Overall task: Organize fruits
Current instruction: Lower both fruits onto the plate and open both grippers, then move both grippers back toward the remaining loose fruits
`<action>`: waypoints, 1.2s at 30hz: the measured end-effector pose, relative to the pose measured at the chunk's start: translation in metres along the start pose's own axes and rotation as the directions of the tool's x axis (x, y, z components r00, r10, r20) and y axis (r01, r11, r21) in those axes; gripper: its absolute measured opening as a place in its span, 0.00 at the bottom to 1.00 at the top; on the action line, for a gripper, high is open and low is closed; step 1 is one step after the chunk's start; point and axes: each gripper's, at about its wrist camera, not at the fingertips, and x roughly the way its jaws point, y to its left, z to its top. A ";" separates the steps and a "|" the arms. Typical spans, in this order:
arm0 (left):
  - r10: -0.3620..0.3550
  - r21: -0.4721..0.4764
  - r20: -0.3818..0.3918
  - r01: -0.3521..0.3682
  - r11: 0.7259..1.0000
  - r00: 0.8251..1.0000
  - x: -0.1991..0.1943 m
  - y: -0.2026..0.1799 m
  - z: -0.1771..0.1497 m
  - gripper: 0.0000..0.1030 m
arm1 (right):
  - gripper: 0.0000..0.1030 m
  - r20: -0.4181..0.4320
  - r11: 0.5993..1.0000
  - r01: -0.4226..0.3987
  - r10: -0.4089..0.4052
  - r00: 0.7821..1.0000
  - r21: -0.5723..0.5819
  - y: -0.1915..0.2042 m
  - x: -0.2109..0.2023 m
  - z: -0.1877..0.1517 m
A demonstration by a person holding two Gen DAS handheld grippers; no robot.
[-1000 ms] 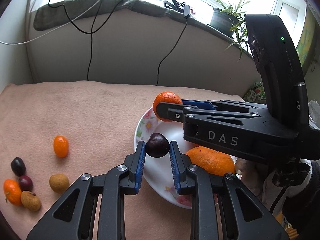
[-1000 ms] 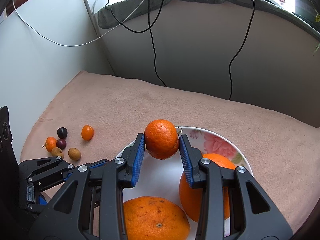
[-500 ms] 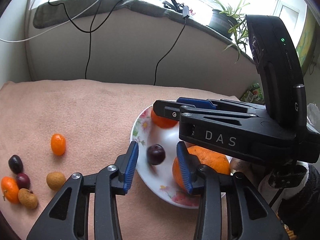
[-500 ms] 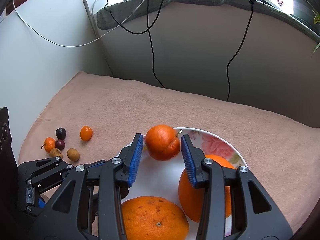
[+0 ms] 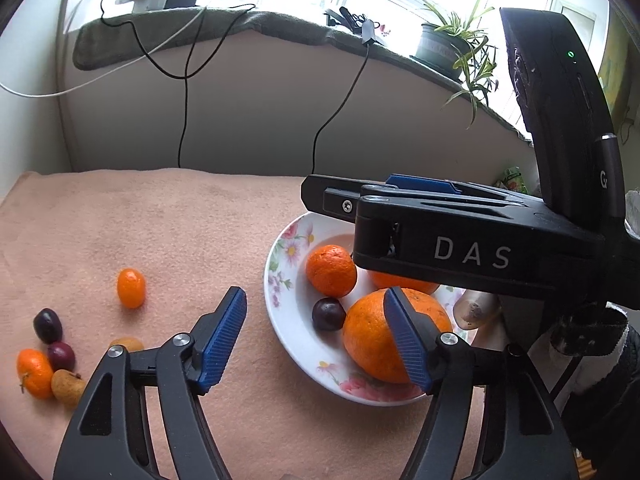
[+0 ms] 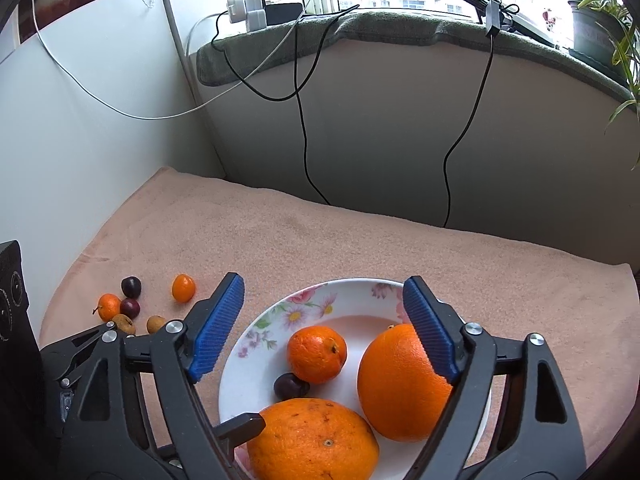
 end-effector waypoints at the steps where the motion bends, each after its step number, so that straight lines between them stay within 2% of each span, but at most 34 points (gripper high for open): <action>1: 0.002 0.000 0.001 -0.002 1.000 1.000 -0.001 0.000 0.000 0.69 | 0.83 -0.001 1.000 -0.002 0.002 1.000 0.005 0.000 -0.001 0.001; 21: 0.047 -0.028 0.040 -0.046 0.999 0.998 -0.038 0.012 -0.014 0.69 | 0.83 0.032 0.999 -0.038 0.037 0.999 0.020 0.021 -0.029 -0.006; 36: 0.167 -0.089 0.064 -0.161 0.983 0.984 -0.076 0.061 -0.037 0.69 | 0.83 0.041 0.993 -0.118 0.118 0.992 -0.013 0.059 -0.036 -0.015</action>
